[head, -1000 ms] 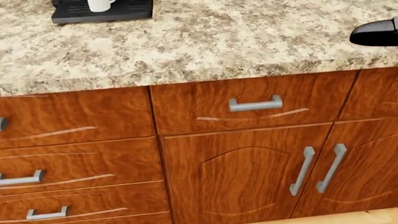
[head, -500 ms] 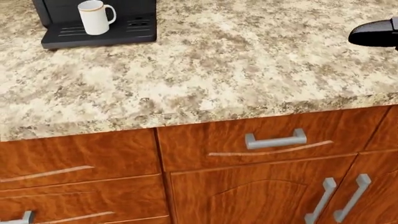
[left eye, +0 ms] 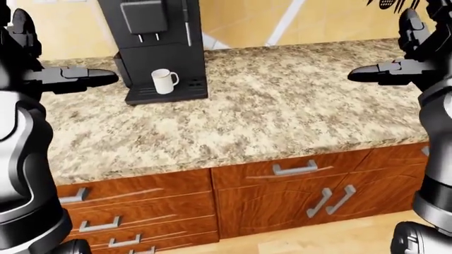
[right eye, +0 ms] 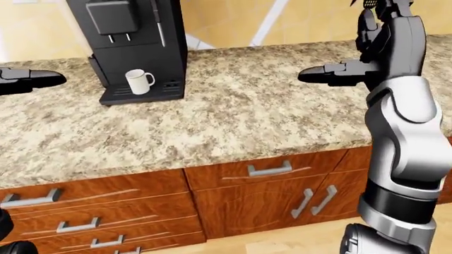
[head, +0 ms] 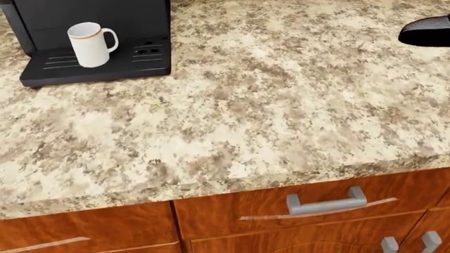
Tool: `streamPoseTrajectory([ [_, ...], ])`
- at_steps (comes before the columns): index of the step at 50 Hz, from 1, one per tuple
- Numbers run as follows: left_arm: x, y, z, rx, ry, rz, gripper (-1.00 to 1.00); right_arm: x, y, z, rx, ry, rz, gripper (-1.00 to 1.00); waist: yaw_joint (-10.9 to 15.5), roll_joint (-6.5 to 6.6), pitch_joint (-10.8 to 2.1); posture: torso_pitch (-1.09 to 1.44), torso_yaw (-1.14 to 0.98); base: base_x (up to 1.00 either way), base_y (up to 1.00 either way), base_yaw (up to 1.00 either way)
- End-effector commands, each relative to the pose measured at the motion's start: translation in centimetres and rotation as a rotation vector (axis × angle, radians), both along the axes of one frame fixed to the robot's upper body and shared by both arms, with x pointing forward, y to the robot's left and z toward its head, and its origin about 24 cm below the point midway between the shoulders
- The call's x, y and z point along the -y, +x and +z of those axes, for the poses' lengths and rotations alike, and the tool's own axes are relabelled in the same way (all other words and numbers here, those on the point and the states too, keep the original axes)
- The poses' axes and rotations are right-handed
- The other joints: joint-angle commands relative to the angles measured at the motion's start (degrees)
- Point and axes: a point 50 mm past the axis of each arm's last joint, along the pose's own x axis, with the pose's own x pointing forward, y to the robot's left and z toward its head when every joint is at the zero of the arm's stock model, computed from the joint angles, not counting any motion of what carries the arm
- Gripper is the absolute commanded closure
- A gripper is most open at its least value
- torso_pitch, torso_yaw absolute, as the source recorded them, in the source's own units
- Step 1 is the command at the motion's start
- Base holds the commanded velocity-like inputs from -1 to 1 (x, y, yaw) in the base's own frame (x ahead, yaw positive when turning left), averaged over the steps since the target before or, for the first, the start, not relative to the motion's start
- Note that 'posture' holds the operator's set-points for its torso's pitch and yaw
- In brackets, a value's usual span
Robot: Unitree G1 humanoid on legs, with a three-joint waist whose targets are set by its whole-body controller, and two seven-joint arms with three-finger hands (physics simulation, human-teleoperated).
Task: Pick the mug from under the coffee machine dispenser and place it on the counter.
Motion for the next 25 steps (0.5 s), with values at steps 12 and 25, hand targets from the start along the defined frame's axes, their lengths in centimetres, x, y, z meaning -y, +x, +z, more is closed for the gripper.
streamPoseTrajectory([
  [12, 0.65, -0.66, 1.78, 0.082, 0.029, -0.015, -1.00, 0.51, -1.06, 2.31, 0.103, -0.021, -0.029, -1.00, -0.1, -5.51, -1.51, 0.00, 0.00, 0.19, 0.00, 0.00],
  [25, 0.73, -0.64, 1.49, 0.072, 0.028, -0.014, -1.00, 0.81, -0.82, 2.06, 0.090, -0.003, -0.039, -1.00, -1.5, -2.42, -0.89, 0.00, 0.00, 0.07, 0.00, 0.00],
])
